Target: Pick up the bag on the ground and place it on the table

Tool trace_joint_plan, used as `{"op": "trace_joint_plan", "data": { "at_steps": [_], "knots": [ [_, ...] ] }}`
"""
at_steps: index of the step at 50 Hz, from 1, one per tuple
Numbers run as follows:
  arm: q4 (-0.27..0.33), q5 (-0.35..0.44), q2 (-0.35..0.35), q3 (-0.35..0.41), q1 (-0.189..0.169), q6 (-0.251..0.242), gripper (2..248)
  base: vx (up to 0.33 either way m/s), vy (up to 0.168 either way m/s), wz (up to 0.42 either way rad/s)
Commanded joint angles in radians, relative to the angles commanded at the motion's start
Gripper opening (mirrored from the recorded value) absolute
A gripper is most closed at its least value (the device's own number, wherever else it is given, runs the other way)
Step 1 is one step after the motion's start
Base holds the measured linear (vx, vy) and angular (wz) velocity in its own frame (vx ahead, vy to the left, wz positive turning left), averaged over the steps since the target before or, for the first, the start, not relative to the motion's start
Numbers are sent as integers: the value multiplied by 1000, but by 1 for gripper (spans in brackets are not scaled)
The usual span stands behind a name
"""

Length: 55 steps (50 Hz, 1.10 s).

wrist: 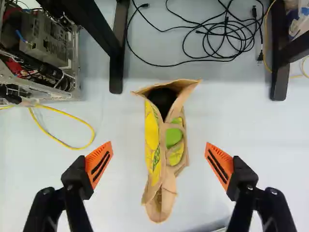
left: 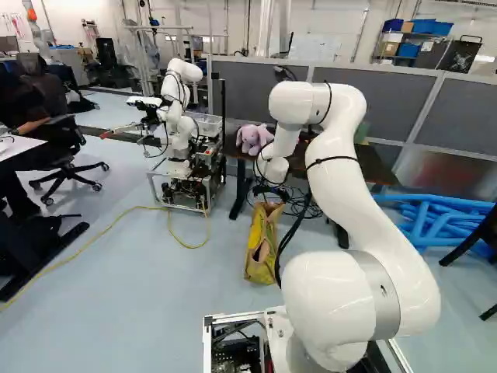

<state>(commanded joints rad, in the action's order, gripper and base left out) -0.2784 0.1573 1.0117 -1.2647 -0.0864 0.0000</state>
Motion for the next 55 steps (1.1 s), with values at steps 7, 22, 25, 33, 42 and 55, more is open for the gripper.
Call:
{"op": "trace_joint_plan", "data": {
  "at_steps": [7,22,25,33,42,55],
  "knots": [
    [0,-19,41,-49,2,0,247,0,0,0],
    [0,-70,126,-153,5,0,247,0,0,0],
    [0,-80,139,-166,5,0,247,0,0,0],
    [0,-108,169,-192,6,0,247,0,0,0],
    [0,-140,201,-217,6,0,247,0,0,0],
    [0,-167,247,-253,6,77,247,0,0,0]
  ]
}}
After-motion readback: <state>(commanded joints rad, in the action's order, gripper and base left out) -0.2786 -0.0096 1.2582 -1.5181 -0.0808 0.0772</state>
